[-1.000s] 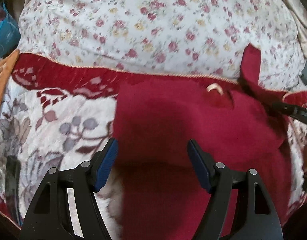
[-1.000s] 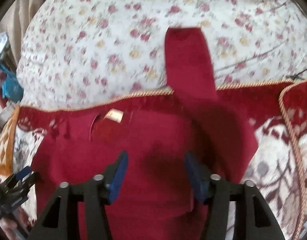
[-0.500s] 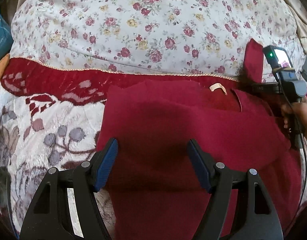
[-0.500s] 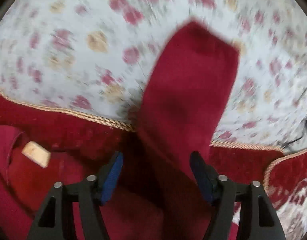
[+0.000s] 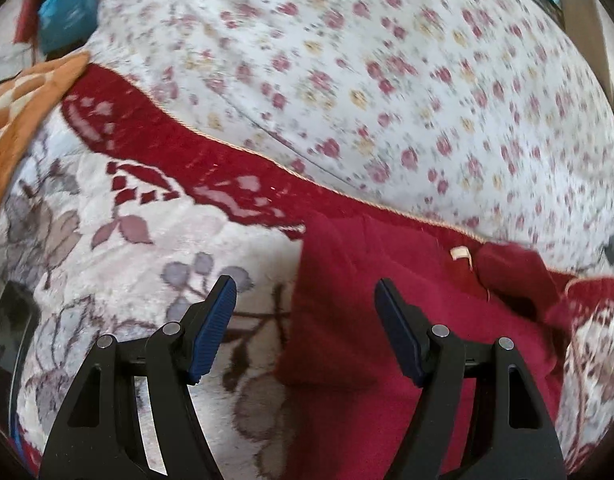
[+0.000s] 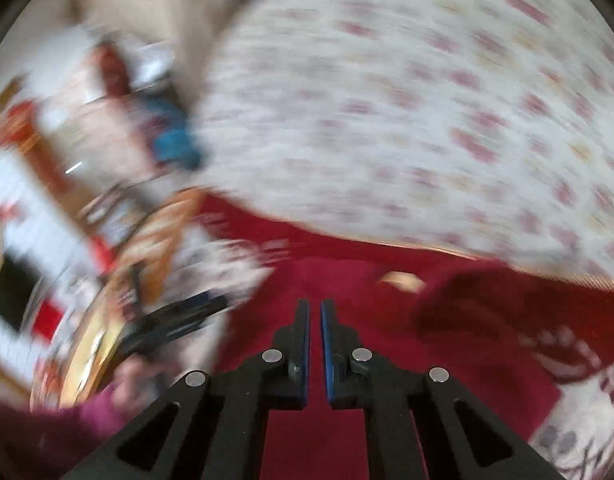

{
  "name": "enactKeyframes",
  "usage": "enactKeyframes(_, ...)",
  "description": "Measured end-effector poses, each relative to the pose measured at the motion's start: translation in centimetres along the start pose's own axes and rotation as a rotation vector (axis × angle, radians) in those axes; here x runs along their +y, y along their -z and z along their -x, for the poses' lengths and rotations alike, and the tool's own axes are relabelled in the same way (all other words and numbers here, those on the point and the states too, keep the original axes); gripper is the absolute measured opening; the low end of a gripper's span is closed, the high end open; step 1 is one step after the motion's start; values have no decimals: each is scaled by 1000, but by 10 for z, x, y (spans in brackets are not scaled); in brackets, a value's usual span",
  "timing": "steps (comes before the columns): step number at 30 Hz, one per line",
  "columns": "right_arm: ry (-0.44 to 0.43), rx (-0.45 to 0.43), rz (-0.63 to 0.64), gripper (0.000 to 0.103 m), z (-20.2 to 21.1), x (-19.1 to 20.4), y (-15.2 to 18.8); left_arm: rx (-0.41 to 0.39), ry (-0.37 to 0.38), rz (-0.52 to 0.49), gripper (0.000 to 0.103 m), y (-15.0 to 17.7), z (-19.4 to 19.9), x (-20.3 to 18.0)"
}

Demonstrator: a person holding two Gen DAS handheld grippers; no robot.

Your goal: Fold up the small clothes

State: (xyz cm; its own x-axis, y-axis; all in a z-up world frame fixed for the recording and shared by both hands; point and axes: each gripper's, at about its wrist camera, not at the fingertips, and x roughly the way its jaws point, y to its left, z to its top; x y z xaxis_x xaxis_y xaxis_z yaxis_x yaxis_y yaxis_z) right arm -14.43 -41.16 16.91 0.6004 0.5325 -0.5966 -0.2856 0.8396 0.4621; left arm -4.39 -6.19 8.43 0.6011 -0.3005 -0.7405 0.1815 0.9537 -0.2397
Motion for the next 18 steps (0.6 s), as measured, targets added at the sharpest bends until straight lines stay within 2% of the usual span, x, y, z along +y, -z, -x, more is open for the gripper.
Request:
enactKeyframes(1, -54, 1, 56, 5, 2, 19, 1, -7, -1, 6, 72, 0, 2, 1)
enactKeyframes(2, -63, 6, 94, 5, -1, 36, 6, -11, -3, 9, 72, 0, 3, 2)
enactKeyframes(3, -26, 16, 126, 5, -8, 44, 8, -11, -3, 5, 72, 1, 3, 2)
enactKeyframes(4, 67, 37, 155, 5, -19, 48, 11, -8, -3, 3, 72, 1, 3, 2)
enactKeyframes(7, 294, 72, 112, 7, -49, 31, 14, 8, 4, -8, 72, 2, 1, 0)
enactKeyframes(9, 411, 92, 64, 37, -62, 11, 16, 18, 6, -18, 72, 4, -3, -3)
enactKeyframes(10, 448, 96, 37, 64, -64, -3, 17, 21, 7, -23, 72, 5, -4, -5)
enactKeyframes(11, 497, 80, -4, 70, -68, -16, 19, 27, 10, -28, 72, 5, -6, -7)
enactKeyframes(13, 526, 70, -85, 70, -76, -46, 15, 40, 16, -39, 72, 6, -11, -12)
enactKeyframes(16, 463, 101, -178, 70, -103, -80, 7, 50, 11, -68, 72, 9, -16, -19)
enactKeyframes(17, 456, 117, -196, 64, -112, -88, 6, 49, 5, -80, 72, 10, -16, -21)
enactKeyframes(18, 443, 134, -203, 53, -121, -94, 6, 48, 1, -86, 72, 10, -16, -21)
